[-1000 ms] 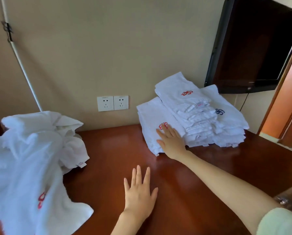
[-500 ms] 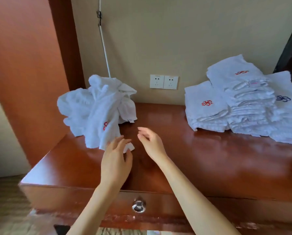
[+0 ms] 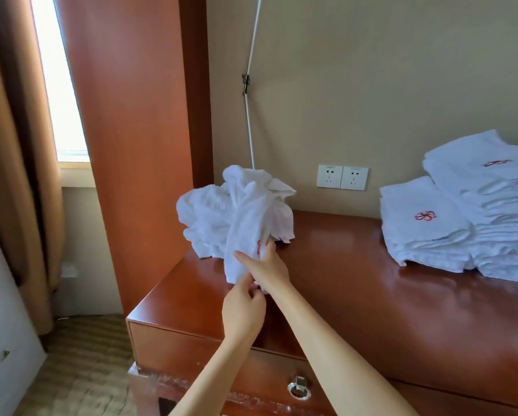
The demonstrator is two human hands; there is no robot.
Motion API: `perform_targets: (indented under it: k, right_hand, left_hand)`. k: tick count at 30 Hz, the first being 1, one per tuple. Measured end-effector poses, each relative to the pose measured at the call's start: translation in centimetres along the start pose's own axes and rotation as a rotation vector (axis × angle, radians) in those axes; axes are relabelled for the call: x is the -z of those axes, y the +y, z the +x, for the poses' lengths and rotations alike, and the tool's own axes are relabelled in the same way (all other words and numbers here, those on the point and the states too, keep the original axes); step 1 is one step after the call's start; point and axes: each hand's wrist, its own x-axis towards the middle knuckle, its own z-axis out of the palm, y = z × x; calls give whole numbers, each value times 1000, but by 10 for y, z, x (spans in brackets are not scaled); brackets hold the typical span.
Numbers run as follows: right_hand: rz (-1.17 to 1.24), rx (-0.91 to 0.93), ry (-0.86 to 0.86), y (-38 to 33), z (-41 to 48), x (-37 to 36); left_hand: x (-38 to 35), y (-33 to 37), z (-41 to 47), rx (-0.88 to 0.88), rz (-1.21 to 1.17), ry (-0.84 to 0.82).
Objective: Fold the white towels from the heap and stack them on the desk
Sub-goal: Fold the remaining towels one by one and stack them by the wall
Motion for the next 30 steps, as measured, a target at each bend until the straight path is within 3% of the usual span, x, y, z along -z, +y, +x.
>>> perform_targets:
  k: [5,9,15,18,21,23,26,28,30]
  right_hand:
    - [39,-87,85,10,3,23]
    - [-47,-73,240,39,1,94]
    - [-414,-275,574,142,-43,251]
    - [-596,-352,628,162,-65,291]
    - [-827,-207,712,164,-58,290]
    - [-910,5,765,160,-47,276]
    - [-998,333,752,153,-26,249]
    - [-1041,413,684,153,-11,232]
    - [-1091,369,610,160,1,218]
  left_hand:
    - [1,1,-2,-37,-21,76]
    - [4,1,-3,-55,-10,74]
    - [-1,-3,2,-81,96,51]
    - [-15,1,7,-93,276,15]
    - [-39,15,7,-71,323,-35]
    - [-56,24,5,-120,322,-105]
    - [-71,28,7,-228,517,-240]
    - [-72,27,9,-236,578,-281]
    - [-71,25,10,-228,547,-280]
